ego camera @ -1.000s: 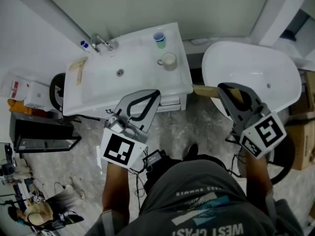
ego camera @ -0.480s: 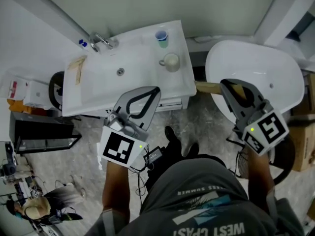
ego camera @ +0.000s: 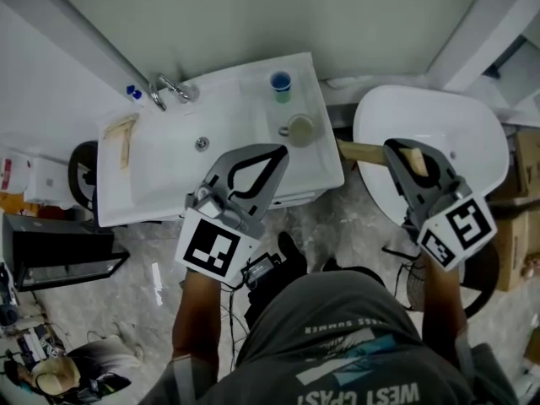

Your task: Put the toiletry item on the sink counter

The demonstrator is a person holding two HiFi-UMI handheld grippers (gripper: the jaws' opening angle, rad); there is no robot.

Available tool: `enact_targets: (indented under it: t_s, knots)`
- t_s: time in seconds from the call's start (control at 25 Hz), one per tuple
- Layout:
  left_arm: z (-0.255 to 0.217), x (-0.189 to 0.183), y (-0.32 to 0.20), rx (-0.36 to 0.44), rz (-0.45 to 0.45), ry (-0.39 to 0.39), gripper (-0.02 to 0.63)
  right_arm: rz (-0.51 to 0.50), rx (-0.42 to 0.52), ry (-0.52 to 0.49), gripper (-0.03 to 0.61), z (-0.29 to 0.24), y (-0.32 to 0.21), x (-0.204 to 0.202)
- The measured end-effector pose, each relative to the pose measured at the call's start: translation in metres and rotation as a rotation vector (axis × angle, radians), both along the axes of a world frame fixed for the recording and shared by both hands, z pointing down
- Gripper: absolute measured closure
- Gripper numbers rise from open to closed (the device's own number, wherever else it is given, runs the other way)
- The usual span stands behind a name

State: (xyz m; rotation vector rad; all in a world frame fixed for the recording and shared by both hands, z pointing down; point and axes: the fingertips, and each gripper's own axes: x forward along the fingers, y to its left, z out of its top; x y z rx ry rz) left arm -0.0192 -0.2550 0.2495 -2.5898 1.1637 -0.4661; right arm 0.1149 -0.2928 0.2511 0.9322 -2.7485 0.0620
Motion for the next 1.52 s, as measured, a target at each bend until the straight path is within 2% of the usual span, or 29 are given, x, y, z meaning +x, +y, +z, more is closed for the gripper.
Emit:
enact_targets:
  t_s: [0.32,0.68,1.08,1.52]
  knots:
    - [0.001,-0.047,-0.020,0.002,0.013,0.037,0.612,0.022,0.014,0.027,0.548,-0.003,-0.020,-0.048]
    - [0.012,-0.078,-0.037,-0.018,-0.010,0.045,0.612,0.010,0.007,0.040,0.548,0.002,-0.043,-0.076]
    - [0.014,-0.084,-0.059,-0.020,-0.093,0.020,0.612,-0.076,-0.008,0.019,0.548,0.012,-0.079,-0.085]
    - [0.019,-0.080,-0.105,-0.080,-0.177,0.004,0.612,-0.166,-0.047,0.012,0.548,0.013,-0.136,-0.094]
